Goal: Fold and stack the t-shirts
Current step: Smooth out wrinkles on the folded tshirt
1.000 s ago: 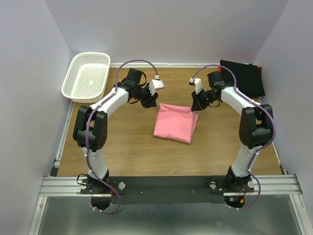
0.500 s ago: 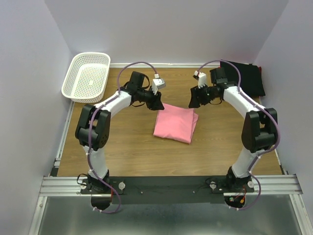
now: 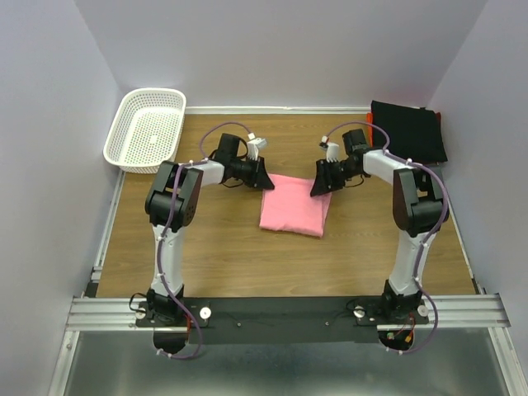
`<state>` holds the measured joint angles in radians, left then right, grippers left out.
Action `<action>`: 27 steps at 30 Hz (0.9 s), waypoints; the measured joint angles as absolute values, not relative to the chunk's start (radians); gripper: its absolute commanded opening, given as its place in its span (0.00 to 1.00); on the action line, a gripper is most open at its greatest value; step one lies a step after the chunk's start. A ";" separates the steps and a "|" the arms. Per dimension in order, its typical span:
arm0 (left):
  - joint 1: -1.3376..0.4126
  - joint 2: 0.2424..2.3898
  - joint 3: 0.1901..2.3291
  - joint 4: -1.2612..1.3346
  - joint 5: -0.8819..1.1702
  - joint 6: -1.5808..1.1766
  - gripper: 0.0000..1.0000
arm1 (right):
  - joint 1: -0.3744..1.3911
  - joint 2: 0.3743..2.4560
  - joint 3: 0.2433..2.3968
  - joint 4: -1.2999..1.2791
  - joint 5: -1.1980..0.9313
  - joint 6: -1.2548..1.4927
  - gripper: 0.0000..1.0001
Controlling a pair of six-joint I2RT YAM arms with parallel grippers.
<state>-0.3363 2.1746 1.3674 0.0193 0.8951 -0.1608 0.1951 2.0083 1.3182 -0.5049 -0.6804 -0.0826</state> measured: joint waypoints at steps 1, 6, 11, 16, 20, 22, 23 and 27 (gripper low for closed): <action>-0.319 2.175 1.352 0.044 0.899 -0.190 0.26 | 0.195 2.022 1.343 -0.505 -0.674 -0.086 0.53; -0.262 2.143 1.308 0.087 0.908 -0.213 0.39 | 0.197 2.077 1.466 -0.472 -0.635 -0.106 0.61; -0.265 1.963 1.207 0.092 0.923 -0.207 0.41 | 0.194 1.972 1.436 -0.464 -0.690 -0.070 0.59; -0.363 1.774 1.071 0.270 1.011 -0.305 0.41 | 0.212 1.794 1.311 -0.435 -0.864 0.038 0.51; -0.500 1.779 0.947 0.388 1.070 -0.410 0.43 | 0.242 1.807 1.198 -0.415 -0.963 0.105 0.50; -0.543 1.831 0.926 0.406 1.081 -0.443 0.43 | 0.252 1.856 1.148 -0.416 -0.982 0.117 0.49; -0.546 1.871 0.926 0.417 1.086 -0.453 0.43 | 0.253 1.874 1.135 -0.416 -0.982 0.118 0.49; -0.464 2.049 0.943 0.417 1.097 -0.471 0.43 | 0.241 1.965 1.088 -0.419 -0.991 0.112 0.48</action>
<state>-0.4637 2.0487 0.9432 0.4168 1.0966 -0.4709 0.2409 1.9652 1.0878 -0.4194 -0.9905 0.1123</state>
